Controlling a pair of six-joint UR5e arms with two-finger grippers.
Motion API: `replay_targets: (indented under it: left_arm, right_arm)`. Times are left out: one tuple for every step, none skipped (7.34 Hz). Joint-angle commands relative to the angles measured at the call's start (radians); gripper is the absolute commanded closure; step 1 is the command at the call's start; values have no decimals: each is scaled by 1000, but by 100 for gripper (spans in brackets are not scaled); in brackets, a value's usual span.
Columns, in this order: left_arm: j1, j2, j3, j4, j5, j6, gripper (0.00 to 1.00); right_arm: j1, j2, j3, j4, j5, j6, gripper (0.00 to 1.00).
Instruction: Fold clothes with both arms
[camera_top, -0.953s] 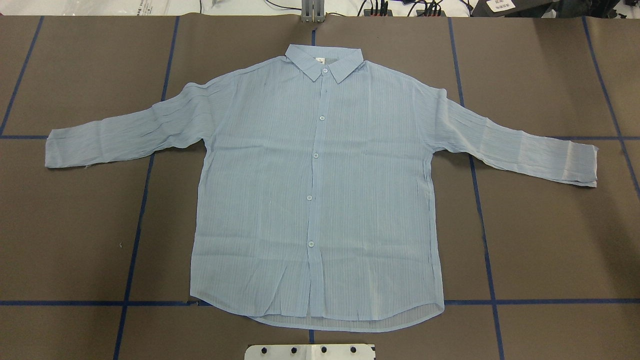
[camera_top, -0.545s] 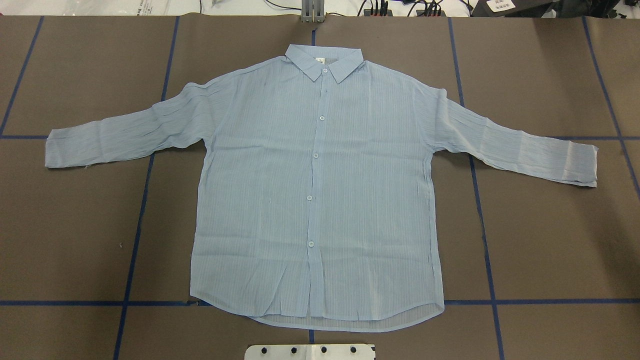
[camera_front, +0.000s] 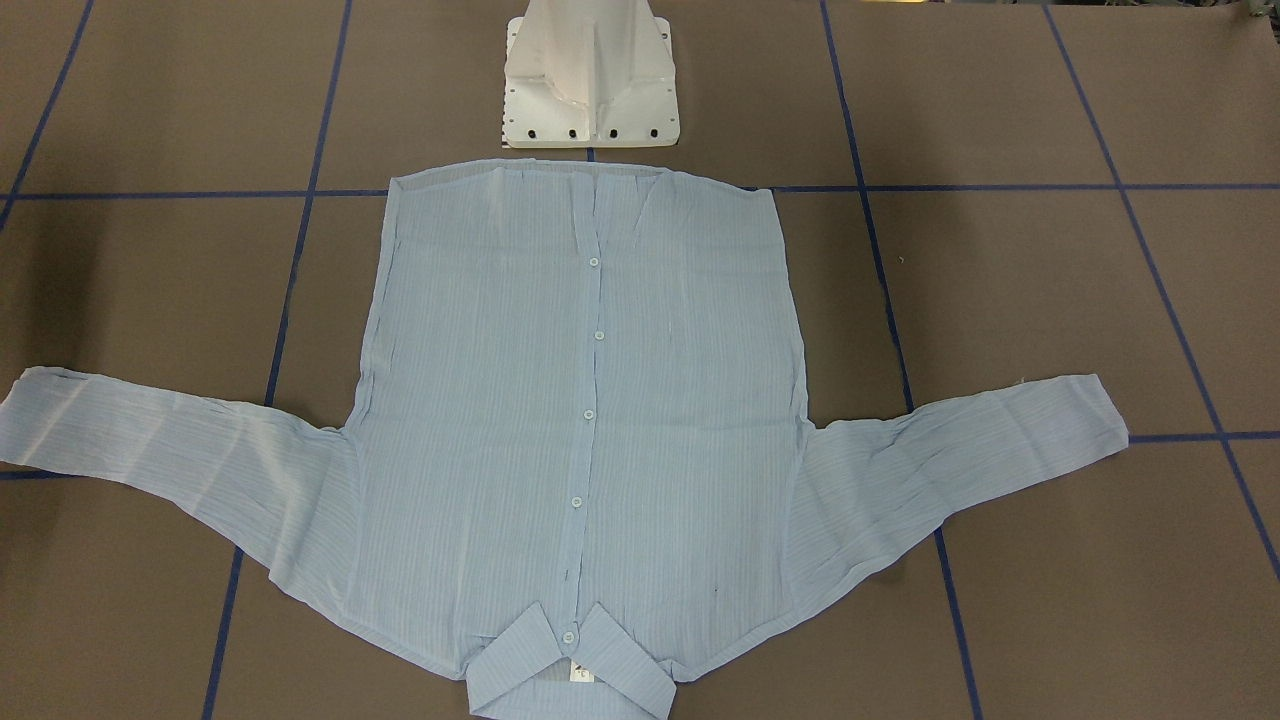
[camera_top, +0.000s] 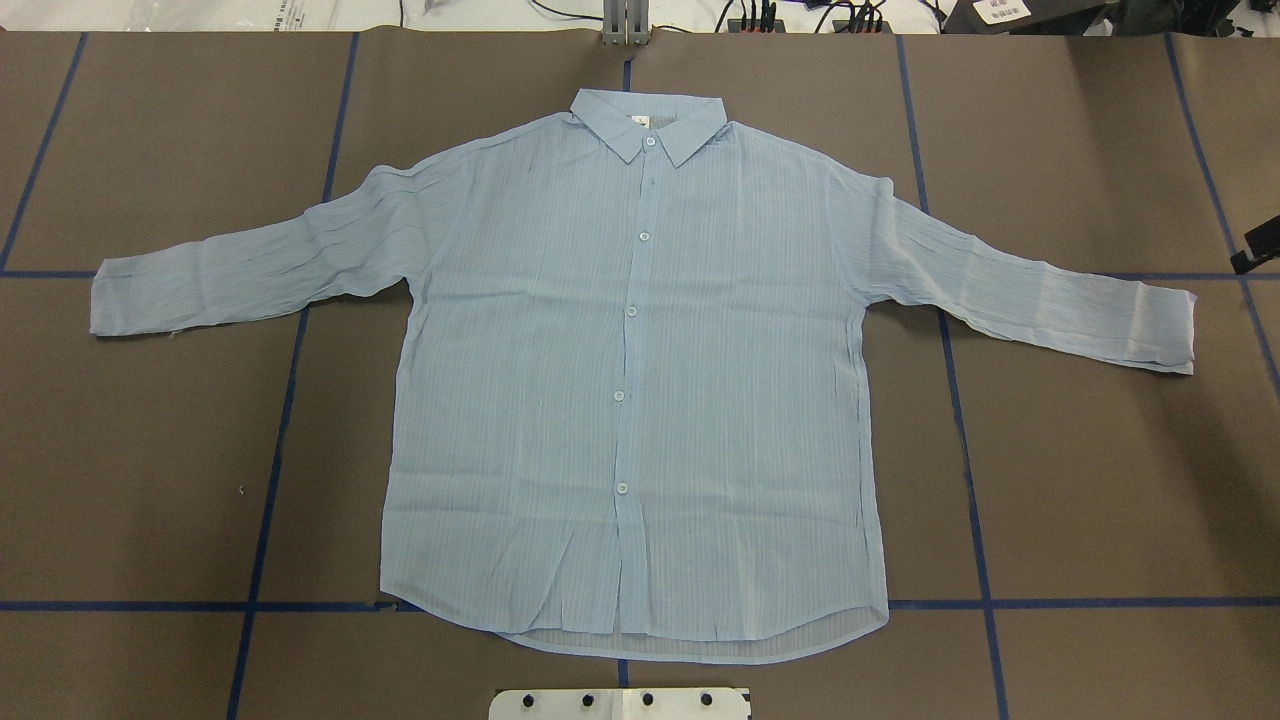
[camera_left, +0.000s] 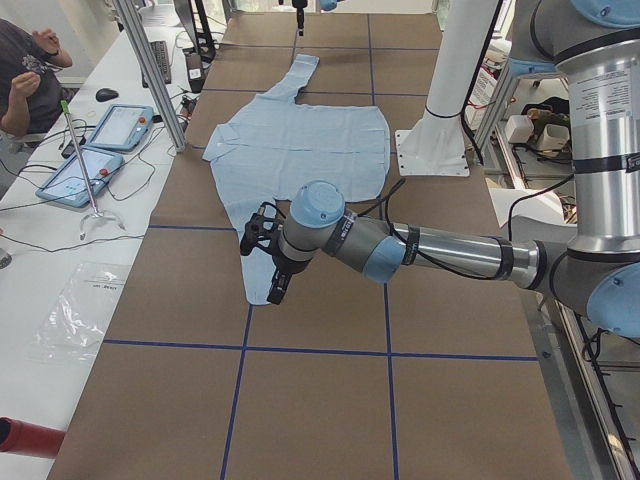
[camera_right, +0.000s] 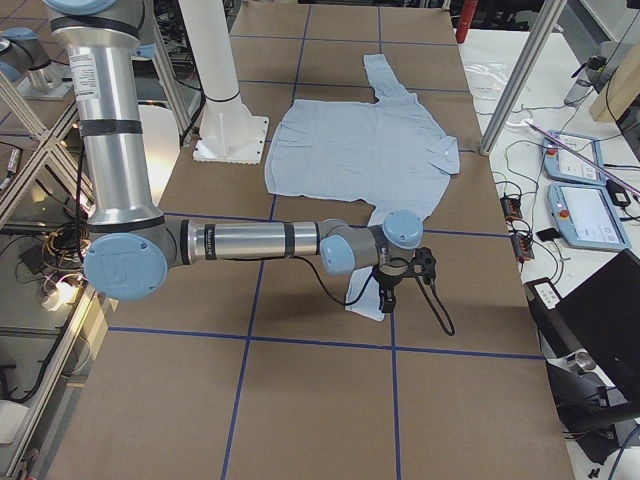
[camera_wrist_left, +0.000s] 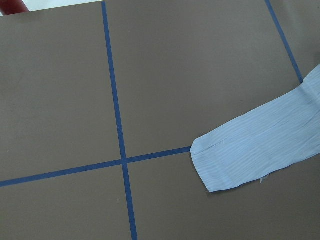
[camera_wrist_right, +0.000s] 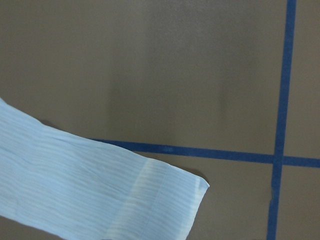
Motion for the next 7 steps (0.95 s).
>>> replay_targets:
  left_arm:
    - [2, 2, 6, 5, -2, -1, 0]
    - [2, 0, 7, -2, -11, -59, 0]
    - [2, -1, 6, -8, -22, -78, 0]
    - [2, -2, 7, -9, -21, -76, 0]
    - [2, -2, 6, -9, -21, -78, 0]
    - [2, -2, 6, -10, -22, -76, 0]
    - [2, -2, 6, -9, -22, -76, 0]
  right_arm:
    - [-40, 53, -194, 206, -2, 83, 7]
    - [-48, 64, -209, 207, -2, 87, 7]
    - [-49, 64, -223, 207, -2, 87, 7]
    - [-51, 64, -233, 205, -2, 89, 8]
    - [-54, 64, -252, 208, 0, 89, 10]
    - [-54, 64, -253, 207, -2, 89, 11]
    - [-62, 64, -253, 207, -2, 89, 13]
